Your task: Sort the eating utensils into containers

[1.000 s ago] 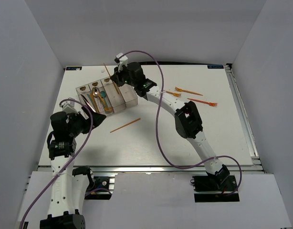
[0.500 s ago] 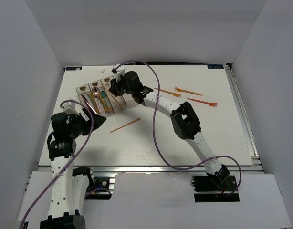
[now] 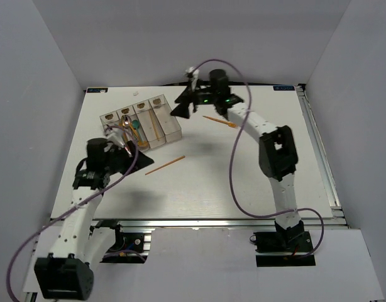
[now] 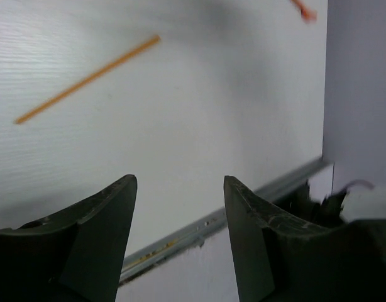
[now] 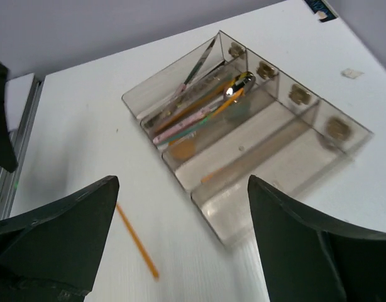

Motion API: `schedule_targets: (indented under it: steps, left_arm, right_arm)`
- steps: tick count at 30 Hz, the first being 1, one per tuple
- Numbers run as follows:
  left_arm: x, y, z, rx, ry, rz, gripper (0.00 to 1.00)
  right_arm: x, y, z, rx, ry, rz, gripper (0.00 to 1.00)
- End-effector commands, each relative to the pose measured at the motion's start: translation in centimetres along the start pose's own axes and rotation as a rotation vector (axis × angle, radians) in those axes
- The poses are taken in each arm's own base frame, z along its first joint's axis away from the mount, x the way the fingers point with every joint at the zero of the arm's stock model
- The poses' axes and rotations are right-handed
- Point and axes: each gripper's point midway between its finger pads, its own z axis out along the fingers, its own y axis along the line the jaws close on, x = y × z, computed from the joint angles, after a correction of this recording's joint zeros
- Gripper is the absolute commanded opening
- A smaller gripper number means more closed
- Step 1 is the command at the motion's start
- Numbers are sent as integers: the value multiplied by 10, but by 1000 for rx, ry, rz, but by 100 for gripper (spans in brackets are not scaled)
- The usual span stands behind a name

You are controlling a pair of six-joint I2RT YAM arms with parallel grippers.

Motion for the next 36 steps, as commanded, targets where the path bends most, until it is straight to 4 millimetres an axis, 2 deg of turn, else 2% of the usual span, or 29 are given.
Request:
schedule_targets:
  steps: [1,2,3,4,5,6,7,8,10,11,13,15,20,23,28,33,36]
  left_arm:
    - [14,-38,23,53,76,150,68]
    - [14,-33,39,-6,104,184,68]
    - [30,-42,48,3,161,260,67]
    - [37,-39,56,-30,201,284,67]
    - [39,-31,71,-70,250,368,67]
    - [51,-28,76,-91,311,404,65]
    - [52,-20,82,-126,338,429,66]
    - [55,0,95,-206,380,475,66]
    - [49,5,106,-240,407,561,67]
    - [51,19,116,-281,445,608,68]
    - [43,20,128,-275,466,714,69]
    - [37,30,143,-297,496,788,69]
    - [26,48,167,-355,535,912,68]
    - [28,55,177,-356,566,937,65]
    - [53,65,179,-306,644,910,50]
    - [68,77,175,-311,662,889,38]
    - [76,82,173,-314,673,860,26]
  right_arm:
    - [-26,44,-70,-250,-29,-140,89]
    - [-30,52,-85,-249,-25,-159,90]
    - [-25,41,-104,-210,-16,-155,89]
    - [-9,47,-119,-193,16,-142,89]
    - [-4,39,-138,-150,24,-138,89]
    - [4,39,-148,-132,36,-131,89]
    - [2,43,-161,-111,37,-179,89]
    - [25,41,-176,-78,65,-112,89]
    - [30,49,-194,-47,73,-105,89]
    - [49,50,-206,-27,93,-59,89]
    - [54,54,-221,10,107,-56,89]
    - [67,60,-229,20,124,-36,89]
    - [70,66,-242,50,131,-32,89]
    - [73,67,-244,55,138,-15,89]
    - [75,62,-248,72,144,-7,89]
    - [78,57,-250,76,147,11,89]
    - [78,56,-249,74,148,18,89]
